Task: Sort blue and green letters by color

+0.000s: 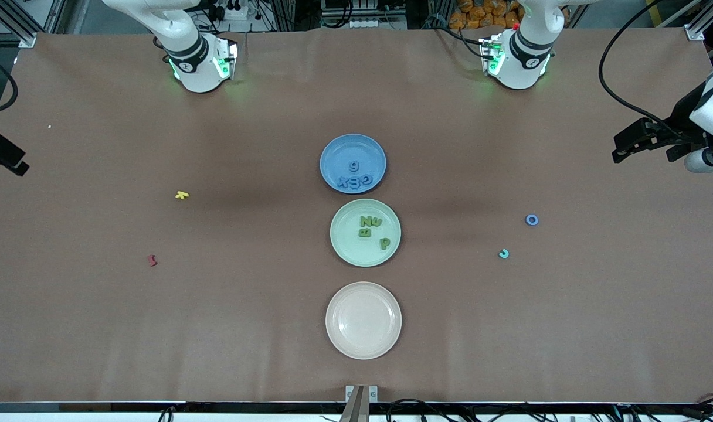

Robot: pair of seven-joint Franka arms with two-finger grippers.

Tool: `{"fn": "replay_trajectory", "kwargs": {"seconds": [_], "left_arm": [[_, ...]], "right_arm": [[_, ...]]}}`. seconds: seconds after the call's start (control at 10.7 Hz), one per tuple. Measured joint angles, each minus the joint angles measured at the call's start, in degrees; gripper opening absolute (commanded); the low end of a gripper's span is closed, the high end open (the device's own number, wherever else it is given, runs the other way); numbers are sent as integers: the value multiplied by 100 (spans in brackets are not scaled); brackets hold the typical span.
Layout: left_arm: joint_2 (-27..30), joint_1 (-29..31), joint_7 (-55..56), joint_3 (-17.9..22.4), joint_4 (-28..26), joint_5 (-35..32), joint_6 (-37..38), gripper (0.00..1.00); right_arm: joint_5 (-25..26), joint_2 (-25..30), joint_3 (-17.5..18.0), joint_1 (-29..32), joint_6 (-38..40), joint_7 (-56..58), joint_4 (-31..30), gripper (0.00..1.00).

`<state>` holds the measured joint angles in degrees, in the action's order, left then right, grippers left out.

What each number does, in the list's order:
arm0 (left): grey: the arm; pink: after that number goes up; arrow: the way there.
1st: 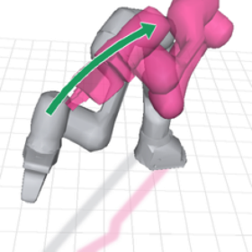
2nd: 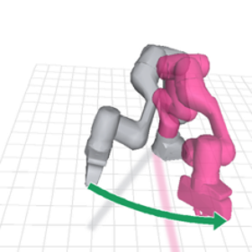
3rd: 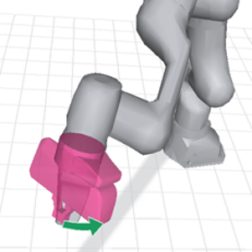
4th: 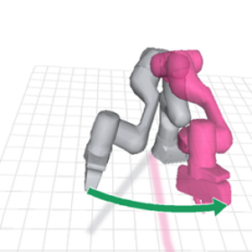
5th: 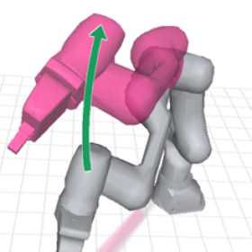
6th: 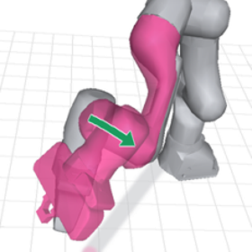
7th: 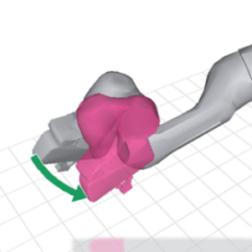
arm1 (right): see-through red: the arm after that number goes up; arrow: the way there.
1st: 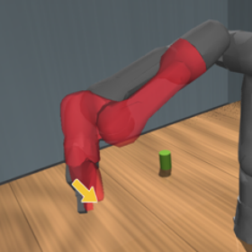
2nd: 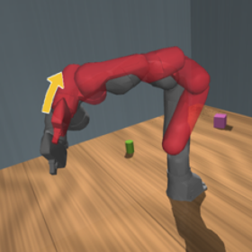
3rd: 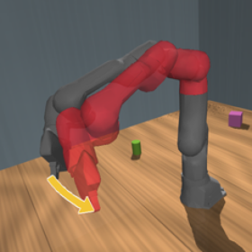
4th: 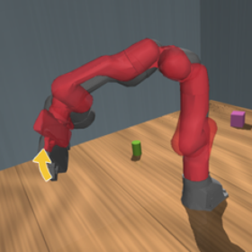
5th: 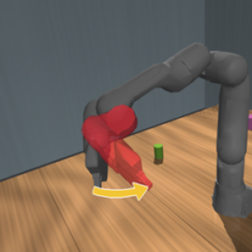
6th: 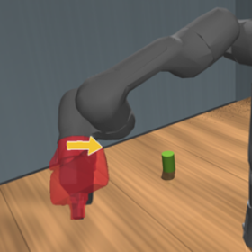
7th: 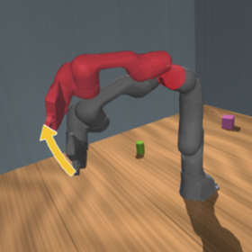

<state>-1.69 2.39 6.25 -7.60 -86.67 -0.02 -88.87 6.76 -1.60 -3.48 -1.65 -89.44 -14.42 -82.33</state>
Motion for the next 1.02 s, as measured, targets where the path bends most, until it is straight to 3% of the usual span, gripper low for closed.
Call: {"fn": "replay_trajectory", "kwargs": {"seconds": [1.02], "left_arm": [[0, -10, 0, -30, -12, -62, 0, 100]], "right_arm": [[-324, -23, 1, -2, 85, 59, -264, 100]]}}
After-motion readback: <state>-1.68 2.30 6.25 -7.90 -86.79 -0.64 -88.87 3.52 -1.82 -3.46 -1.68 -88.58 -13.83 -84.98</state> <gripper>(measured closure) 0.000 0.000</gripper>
